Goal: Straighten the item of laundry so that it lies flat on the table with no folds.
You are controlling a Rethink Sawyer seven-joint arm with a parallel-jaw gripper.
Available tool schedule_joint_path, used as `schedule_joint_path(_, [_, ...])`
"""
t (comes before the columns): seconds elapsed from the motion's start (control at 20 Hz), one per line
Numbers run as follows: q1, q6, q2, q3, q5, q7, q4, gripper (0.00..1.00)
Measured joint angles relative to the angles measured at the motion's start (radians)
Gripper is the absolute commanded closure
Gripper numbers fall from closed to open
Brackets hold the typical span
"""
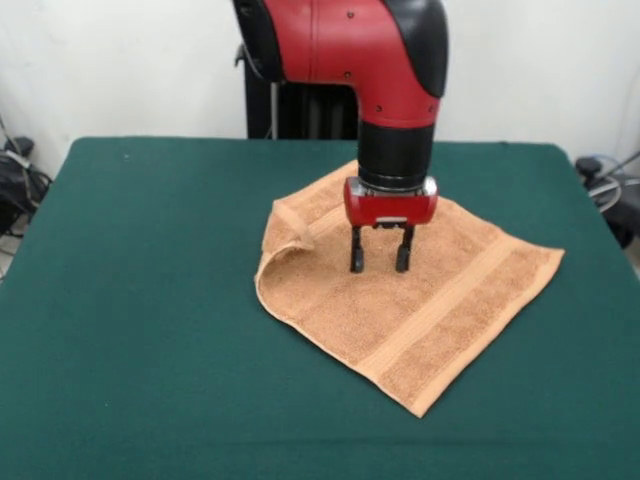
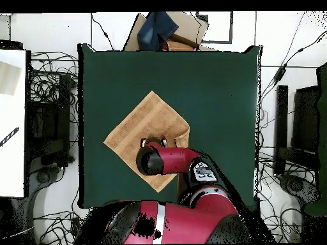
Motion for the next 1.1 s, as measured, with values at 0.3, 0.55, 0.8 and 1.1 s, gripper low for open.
schedule_joint_path(0.3, [-0.006, 0.003, -0.002, 0.001, 0.003, 0.0, 0.0, 0.0])
schedule_joint_path(0.55, [-0.009, 0.016, -0.006, 0.0, 0.009, 0.0, 0.0, 0.0])
schedule_joint_path(0.8, [-0.028, 0.03, -0.013, 0.0, 0.009, 0.0, 0.0, 0.0])
schedule_joint_path(1.1, [-0.074, 0.038, -0.024, -0.001, 0.009, 0.0, 0.0, 0.0])
